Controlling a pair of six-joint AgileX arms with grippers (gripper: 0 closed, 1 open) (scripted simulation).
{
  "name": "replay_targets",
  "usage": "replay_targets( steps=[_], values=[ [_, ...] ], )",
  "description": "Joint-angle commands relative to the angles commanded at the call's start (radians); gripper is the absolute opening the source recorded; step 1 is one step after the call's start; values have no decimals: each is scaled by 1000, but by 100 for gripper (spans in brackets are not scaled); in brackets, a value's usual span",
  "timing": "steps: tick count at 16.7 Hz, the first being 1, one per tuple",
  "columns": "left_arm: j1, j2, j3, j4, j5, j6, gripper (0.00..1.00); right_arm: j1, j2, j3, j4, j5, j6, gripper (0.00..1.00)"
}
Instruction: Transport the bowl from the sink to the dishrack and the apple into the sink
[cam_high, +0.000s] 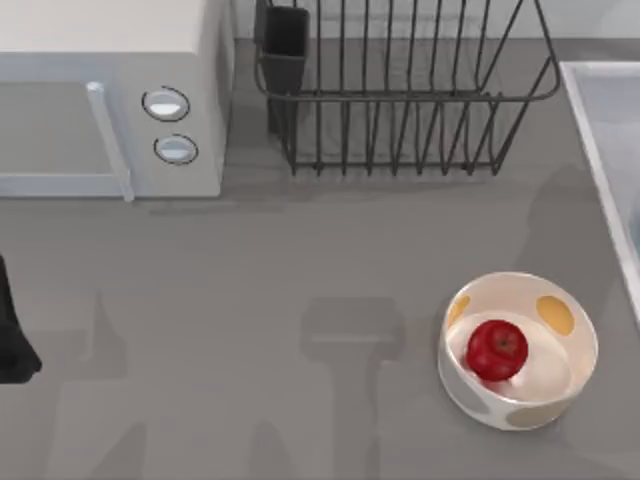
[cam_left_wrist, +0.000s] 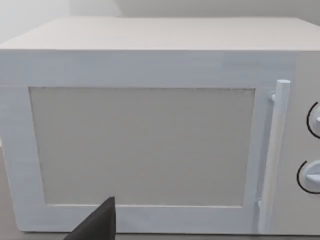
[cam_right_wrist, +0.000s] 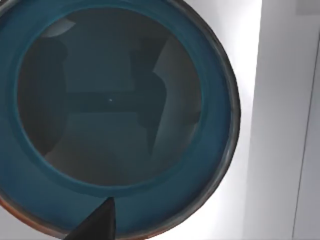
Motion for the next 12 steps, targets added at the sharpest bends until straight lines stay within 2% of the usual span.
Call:
replay_targets(
  steps=[9, 12],
  values=[
    [0, 0, 0, 0, 0, 0, 100, -2, 28, 34, -17, -2, 0, 100],
    [0, 0, 0, 0, 0, 0, 100, -3, 65, -1, 52, -2, 4, 100]
  ],
)
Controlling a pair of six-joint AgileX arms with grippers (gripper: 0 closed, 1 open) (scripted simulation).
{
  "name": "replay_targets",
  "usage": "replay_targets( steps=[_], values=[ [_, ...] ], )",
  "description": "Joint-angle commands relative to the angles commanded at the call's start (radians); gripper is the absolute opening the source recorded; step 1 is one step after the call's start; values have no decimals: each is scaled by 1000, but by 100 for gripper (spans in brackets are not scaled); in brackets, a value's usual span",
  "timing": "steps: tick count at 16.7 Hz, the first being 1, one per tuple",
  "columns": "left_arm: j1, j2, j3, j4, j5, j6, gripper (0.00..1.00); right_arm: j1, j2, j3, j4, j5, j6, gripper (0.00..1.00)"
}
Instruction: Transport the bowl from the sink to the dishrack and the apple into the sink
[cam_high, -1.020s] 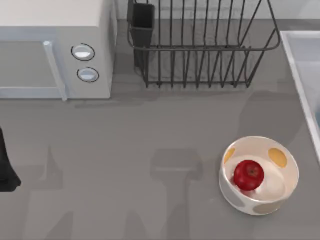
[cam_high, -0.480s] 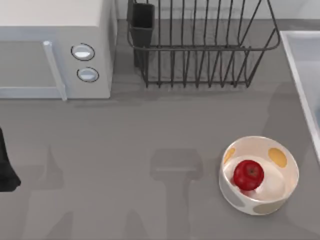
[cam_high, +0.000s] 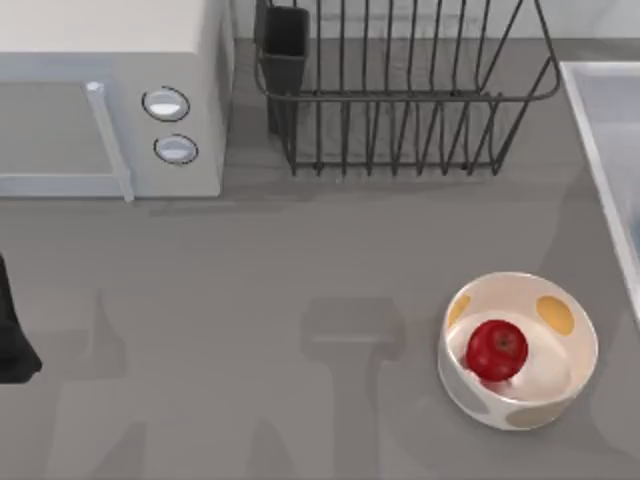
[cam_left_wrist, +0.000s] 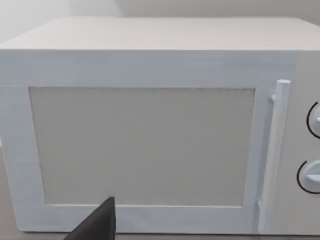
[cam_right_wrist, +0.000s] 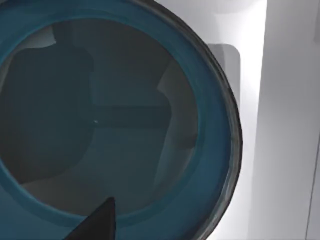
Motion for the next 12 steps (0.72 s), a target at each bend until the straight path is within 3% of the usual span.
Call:
replay_targets(
  steps=[5, 10, 12],
  values=[
    [0, 0, 0, 0, 0, 0, 100, 3, 92, -83, 181, 2, 3, 100],
    [0, 0, 0, 0, 0, 0, 100, 3, 101, -91, 195, 2, 3, 100],
    [0, 0, 0, 0, 0, 0, 100, 3, 101, -91, 195, 2, 3, 85]
  ],
)
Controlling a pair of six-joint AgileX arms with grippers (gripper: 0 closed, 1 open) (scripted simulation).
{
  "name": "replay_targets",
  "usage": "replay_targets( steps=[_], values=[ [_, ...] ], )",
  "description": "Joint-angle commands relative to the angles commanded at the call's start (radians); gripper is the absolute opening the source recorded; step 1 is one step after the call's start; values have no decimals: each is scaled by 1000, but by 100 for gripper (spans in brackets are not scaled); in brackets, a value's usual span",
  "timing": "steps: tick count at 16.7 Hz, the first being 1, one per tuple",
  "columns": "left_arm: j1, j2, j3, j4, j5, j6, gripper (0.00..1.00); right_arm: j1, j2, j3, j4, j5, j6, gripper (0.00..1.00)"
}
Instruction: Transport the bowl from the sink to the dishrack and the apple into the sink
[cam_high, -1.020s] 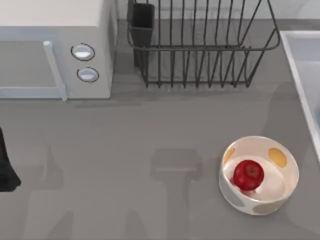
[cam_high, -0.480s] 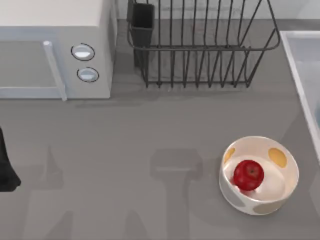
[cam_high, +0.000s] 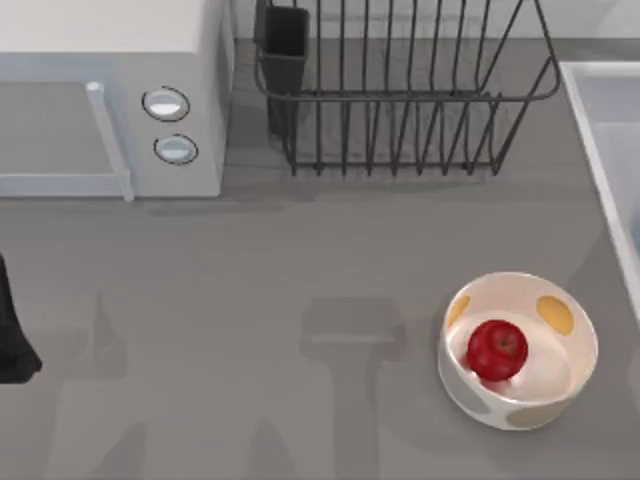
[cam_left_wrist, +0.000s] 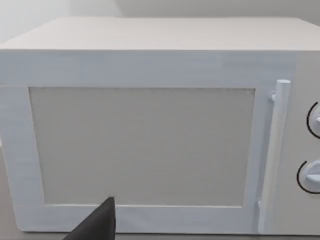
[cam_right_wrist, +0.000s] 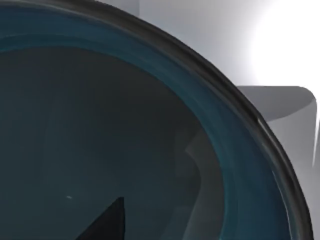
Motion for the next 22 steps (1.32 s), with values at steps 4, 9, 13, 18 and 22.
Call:
replay_targets(
  steps=[4, 9, 13, 18, 22],
  values=[
    [0, 0, 0, 0, 0, 0, 100, 0, 0, 0, 0, 0, 0, 55],
    [0, 0, 0, 0, 0, 0, 100, 0, 0, 0, 0, 0, 0, 17],
    [0, 0, 0, 0, 0, 0, 100, 0, 0, 0, 0, 0, 0, 0],
    [0, 0, 0, 0, 0, 0, 100, 0, 0, 0, 0, 0, 0, 0],
    [0, 0, 0, 0, 0, 0, 100, -2, -19, -12, -9, -1, -4, 0]
  ],
)
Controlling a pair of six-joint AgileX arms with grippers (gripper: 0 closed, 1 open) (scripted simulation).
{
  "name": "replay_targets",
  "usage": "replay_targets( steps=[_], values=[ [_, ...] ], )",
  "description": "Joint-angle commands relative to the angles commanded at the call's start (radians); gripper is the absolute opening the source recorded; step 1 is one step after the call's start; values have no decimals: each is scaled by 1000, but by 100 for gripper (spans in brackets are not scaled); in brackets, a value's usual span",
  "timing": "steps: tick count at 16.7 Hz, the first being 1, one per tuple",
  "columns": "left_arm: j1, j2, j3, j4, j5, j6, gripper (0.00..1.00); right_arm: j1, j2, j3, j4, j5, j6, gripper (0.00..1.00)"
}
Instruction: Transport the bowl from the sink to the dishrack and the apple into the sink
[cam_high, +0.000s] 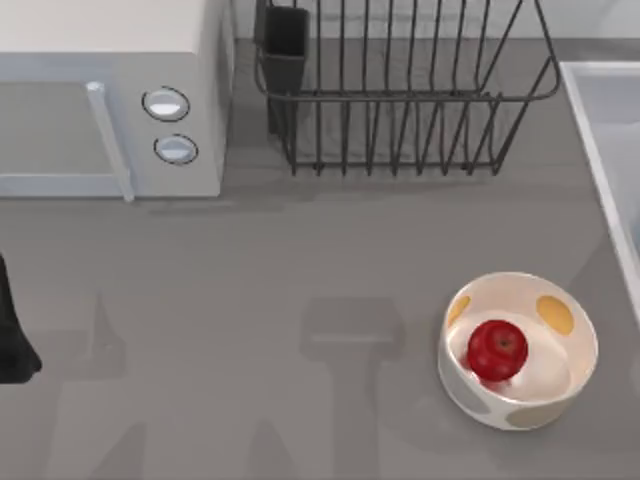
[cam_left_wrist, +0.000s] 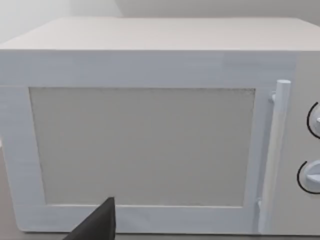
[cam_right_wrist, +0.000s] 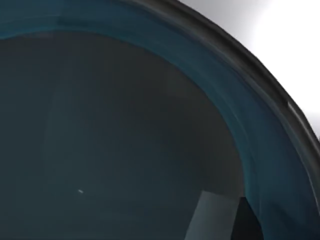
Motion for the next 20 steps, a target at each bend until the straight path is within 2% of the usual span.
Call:
replay_targets(
  steps=[5, 15, 20],
  values=[
    [0, 0, 0, 0, 0, 0, 100, -83, -212, -120, -129, -9, -84, 0],
    [0, 0, 0, 0, 0, 0, 100, -352, -1033, -479, -514, -42, -366, 0],
    [0, 0, 0, 0, 0, 0, 100, -413, -1165, -570, -612, -46, -427, 0]
  ],
)
